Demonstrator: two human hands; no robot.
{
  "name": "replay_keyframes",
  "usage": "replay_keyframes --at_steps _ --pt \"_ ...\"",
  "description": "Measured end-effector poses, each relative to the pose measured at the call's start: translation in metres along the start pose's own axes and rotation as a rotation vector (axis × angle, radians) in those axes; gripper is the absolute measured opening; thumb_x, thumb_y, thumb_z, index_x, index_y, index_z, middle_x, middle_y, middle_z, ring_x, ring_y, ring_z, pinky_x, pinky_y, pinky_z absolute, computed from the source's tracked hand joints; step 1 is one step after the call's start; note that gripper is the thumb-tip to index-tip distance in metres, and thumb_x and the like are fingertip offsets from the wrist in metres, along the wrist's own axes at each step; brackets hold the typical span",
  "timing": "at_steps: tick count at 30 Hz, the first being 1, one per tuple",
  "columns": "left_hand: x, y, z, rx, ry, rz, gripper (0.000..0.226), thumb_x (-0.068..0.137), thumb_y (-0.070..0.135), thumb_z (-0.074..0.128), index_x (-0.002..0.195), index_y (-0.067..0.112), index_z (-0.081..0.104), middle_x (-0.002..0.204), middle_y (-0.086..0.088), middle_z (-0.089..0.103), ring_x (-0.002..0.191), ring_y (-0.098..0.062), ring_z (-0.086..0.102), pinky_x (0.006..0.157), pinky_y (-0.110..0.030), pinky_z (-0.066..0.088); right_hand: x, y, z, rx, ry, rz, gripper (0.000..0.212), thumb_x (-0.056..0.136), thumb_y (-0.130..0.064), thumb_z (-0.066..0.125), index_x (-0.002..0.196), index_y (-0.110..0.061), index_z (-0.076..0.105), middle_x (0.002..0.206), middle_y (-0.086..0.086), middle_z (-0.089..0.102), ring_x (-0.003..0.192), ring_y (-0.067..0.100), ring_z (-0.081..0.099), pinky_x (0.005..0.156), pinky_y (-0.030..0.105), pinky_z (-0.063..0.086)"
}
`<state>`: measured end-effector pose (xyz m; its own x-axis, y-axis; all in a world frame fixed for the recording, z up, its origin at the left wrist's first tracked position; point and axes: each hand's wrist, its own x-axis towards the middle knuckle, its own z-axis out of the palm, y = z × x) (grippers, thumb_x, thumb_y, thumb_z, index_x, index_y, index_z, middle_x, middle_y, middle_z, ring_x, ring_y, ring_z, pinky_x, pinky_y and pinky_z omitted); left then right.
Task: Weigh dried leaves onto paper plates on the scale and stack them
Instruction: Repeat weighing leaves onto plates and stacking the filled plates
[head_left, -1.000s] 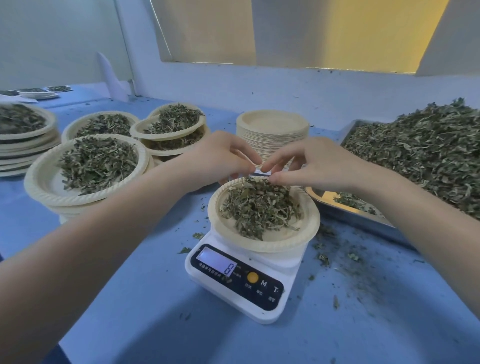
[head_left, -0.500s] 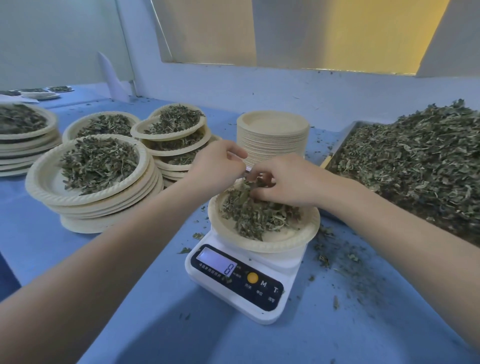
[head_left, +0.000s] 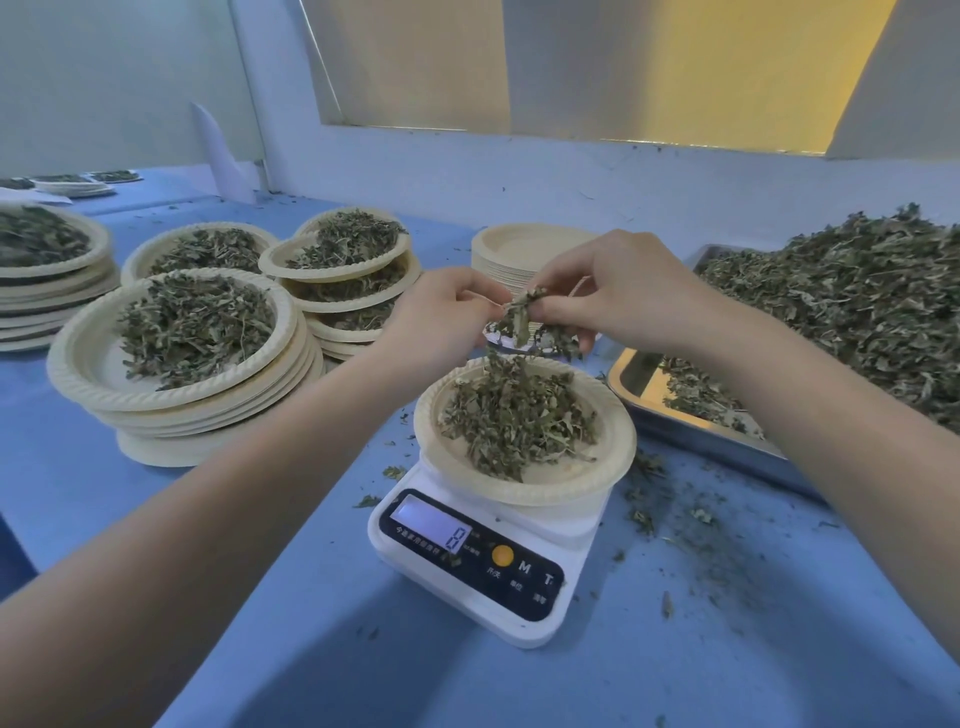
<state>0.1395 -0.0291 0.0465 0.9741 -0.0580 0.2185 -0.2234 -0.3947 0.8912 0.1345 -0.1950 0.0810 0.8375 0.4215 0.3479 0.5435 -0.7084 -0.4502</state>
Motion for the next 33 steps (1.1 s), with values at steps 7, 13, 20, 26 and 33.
replay_keyframes --at_steps 7,13,20,26,33 --pt "-0.001 0.001 0.001 -0.003 -0.004 0.034 0.021 0.089 0.011 0.051 0.081 0.027 0.062 0.075 0.002 0.06 0.058 -0.009 0.053 0.059 -0.026 0.043 0.0 0.002 -0.002 -0.015 0.02 -0.023 0.017 0.084 -0.023 0.068 0.074 -0.035 0.064 0.048 -0.02 0.059 0.044 -0.002 0.059 0.055 0.001 0.037" --pt "-0.001 0.009 0.008 -0.014 -0.015 0.068 0.025 0.087 0.004 0.047 0.084 0.024 0.061 0.067 0.001 0.057 0.057 -0.012 0.052 0.058 -0.028 0.045 -0.002 0.003 -0.007 0.024 0.063 -0.035 0.019 0.084 -0.022 0.069 0.073 -0.036 0.064 0.049 -0.017 0.06 0.043 -0.001 0.058 0.056 0.002 0.037" --pt "0.008 0.031 0.039 0.012 -0.092 0.115 0.026 0.087 0.002 0.046 0.077 0.021 0.06 0.064 0.002 0.055 0.046 -0.001 0.051 0.05 -0.019 0.044 -0.018 0.024 -0.026 0.015 0.106 0.002 0.014 0.085 -0.021 0.067 0.078 -0.032 0.067 0.047 -0.026 0.057 0.044 -0.004 0.058 0.049 0.002 0.034" --pt "0.029 0.053 0.087 0.008 -0.163 0.16 0.028 0.085 0.0 0.048 0.071 0.02 0.061 0.06 0.0 0.058 0.05 -0.007 0.054 0.055 -0.025 0.048 -0.039 0.058 -0.056 -0.005 0.17 0.095 0.012 0.086 -0.02 0.066 0.08 -0.03 0.067 0.048 -0.028 0.058 0.043 -0.004 0.058 0.045 0.002 0.035" --pt "0.045 0.065 0.138 0.092 -0.371 0.113 0.027 0.087 -0.008 0.043 0.095 0.01 0.063 0.092 -0.016 0.064 0.075 -0.023 0.06 0.065 -0.027 0.054 -0.058 0.099 -0.074 -0.223 0.138 0.226 0.011 0.087 -0.022 0.066 0.097 -0.025 0.07 0.066 -0.018 0.062 0.057 0.005 0.063 0.054 0.002 0.037"
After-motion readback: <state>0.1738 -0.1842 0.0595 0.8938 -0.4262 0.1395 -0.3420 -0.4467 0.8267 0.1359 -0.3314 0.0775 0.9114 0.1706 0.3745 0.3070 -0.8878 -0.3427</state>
